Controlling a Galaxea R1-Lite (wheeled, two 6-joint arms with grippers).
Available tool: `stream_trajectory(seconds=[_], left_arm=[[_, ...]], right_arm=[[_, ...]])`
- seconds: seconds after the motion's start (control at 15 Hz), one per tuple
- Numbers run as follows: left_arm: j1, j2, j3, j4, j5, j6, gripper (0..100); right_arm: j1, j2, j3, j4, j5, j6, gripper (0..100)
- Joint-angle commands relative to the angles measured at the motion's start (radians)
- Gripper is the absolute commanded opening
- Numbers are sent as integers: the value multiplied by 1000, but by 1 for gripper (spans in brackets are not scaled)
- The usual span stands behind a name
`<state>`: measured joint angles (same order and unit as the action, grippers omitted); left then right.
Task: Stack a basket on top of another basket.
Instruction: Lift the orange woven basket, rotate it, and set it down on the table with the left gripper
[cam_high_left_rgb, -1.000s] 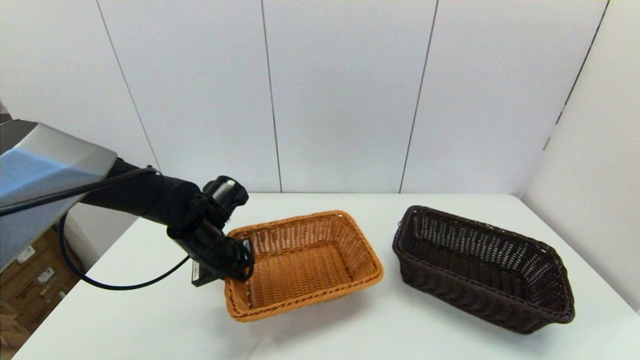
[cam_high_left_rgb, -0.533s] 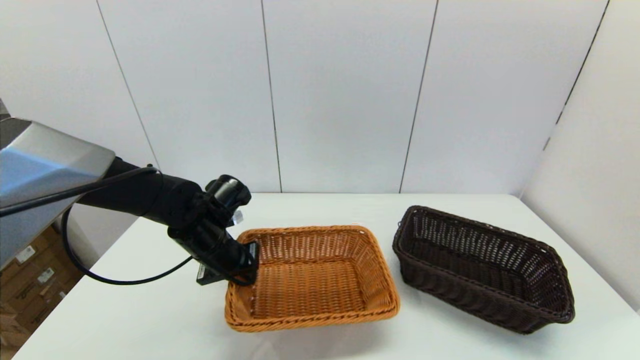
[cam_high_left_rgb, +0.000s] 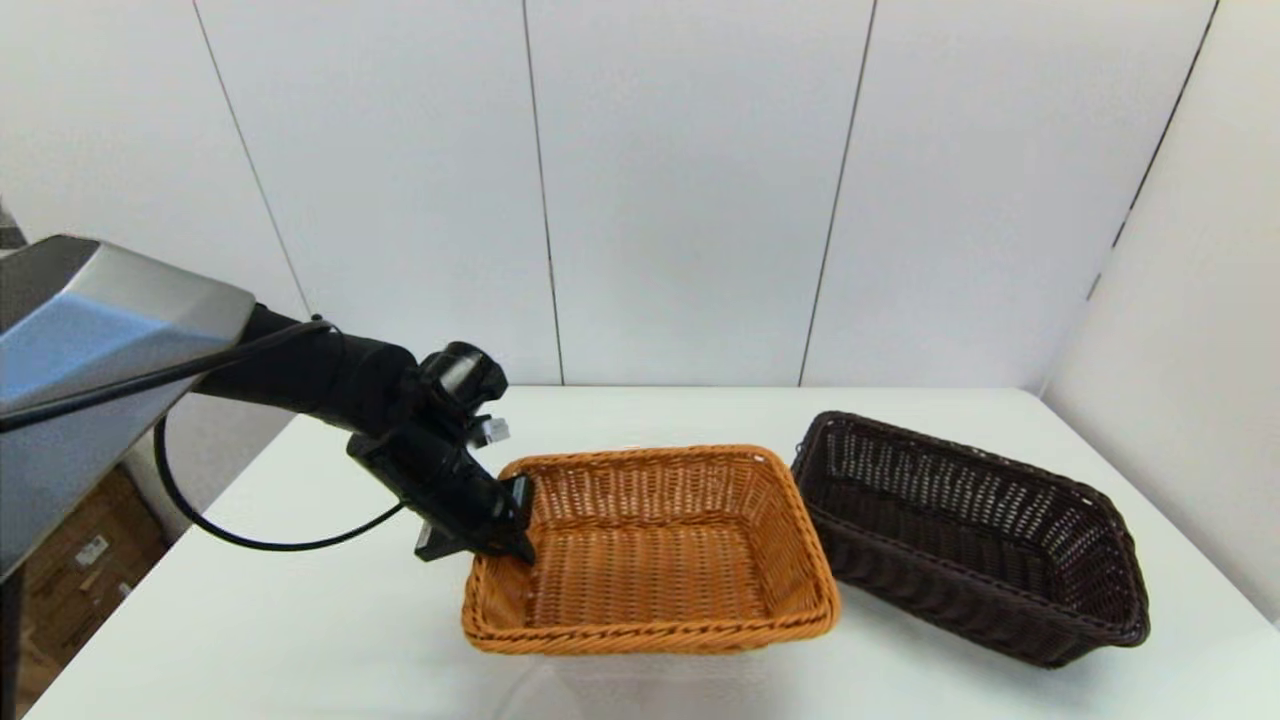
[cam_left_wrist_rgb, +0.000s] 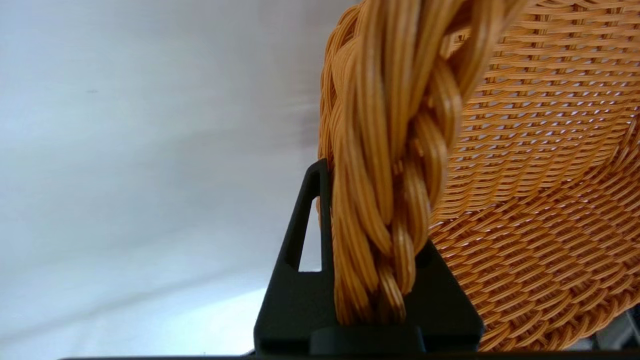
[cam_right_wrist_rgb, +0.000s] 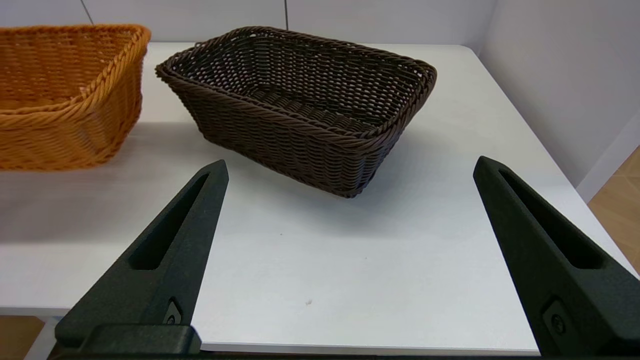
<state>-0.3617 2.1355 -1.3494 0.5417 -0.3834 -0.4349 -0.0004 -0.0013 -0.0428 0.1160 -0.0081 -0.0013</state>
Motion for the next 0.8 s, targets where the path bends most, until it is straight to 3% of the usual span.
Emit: stream_trajectory(seconds=[0.07,0.8], left_arm=[[13,60,-56,76,-9,62,0],[20,149,-220,185,-6,71,0]], right_arm=[[0,0,0,1,0,0,100],[-1,0,0,1,0,0,100]])
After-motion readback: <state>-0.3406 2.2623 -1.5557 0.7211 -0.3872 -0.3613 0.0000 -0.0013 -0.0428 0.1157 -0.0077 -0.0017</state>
